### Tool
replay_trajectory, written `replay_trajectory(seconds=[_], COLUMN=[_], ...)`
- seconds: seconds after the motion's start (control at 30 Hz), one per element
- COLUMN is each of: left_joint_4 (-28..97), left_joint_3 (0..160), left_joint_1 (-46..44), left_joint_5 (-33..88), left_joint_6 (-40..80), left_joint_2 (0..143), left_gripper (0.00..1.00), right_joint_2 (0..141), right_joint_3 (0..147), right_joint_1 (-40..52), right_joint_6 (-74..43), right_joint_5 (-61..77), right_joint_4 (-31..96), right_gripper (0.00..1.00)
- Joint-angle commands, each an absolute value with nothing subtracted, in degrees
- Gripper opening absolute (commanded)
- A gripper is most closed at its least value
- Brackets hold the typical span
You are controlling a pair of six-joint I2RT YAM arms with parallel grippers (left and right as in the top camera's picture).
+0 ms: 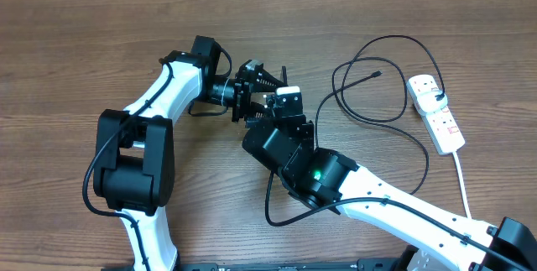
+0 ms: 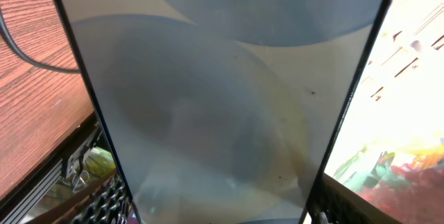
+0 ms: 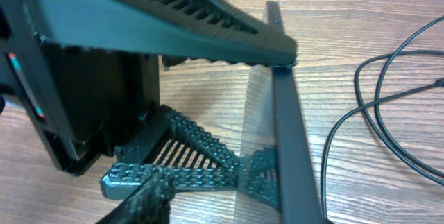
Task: Plug charger to phone and switch on socket
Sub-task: 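Close the right gripper on the phone edge beside the left gripper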
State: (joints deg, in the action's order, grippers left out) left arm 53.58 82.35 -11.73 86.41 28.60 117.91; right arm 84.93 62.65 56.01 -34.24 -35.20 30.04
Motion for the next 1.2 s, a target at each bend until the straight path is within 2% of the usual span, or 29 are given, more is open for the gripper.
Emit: replay_trajectory(seconds=[0.0,0.37,0.67,0.73,0.8,0.87,1.17], left_joint_4=[53.5,53.5,53.5,53.5,53.5,53.5,53.5], left_joint_3=[83.8,83.8,83.8,83.8,83.8,83.8,83.8], left_joint_1=[-11.6,-11.6,-11.6,-11.6,-11.6,-11.6,-11.6], left_joint_5=[89.4,89.4,89.4,89.1,88.4,87.9,87.9], left_joint_6=[28.7,28.7,28.7,28.7,28.7,28.7,28.8], left_joint_2=[117.8,117.8,117.8,117.8,117.8,117.8,117.8], left_gripper=[0.49,0.49,0.50,0.54,0.64,0.70,0.84], right_joint_2=[84.8,84.8,84.8,84.8,84.8,84.8,84.5], right_joint_3=[62.3,62.3,62.3,62.3,62.3,62.4,63.5], right_joint_1=[56.2,56.2,56.2,56.2,56.2,56.2,56.2], right_joint_6=[-34.0,-34.0,-34.0,-34.0,-34.0,-34.0,-34.0], right_joint_5=[-36.4,-36.4,-36.4,-36.4,-36.4,-36.4,-36.3], right_joint_4=[29.0,28.9,28.8,28.7,28.5,28.3,28.3], right_gripper=[0.35,0.17,0.11,0.09,0.07,0.04,0.04])
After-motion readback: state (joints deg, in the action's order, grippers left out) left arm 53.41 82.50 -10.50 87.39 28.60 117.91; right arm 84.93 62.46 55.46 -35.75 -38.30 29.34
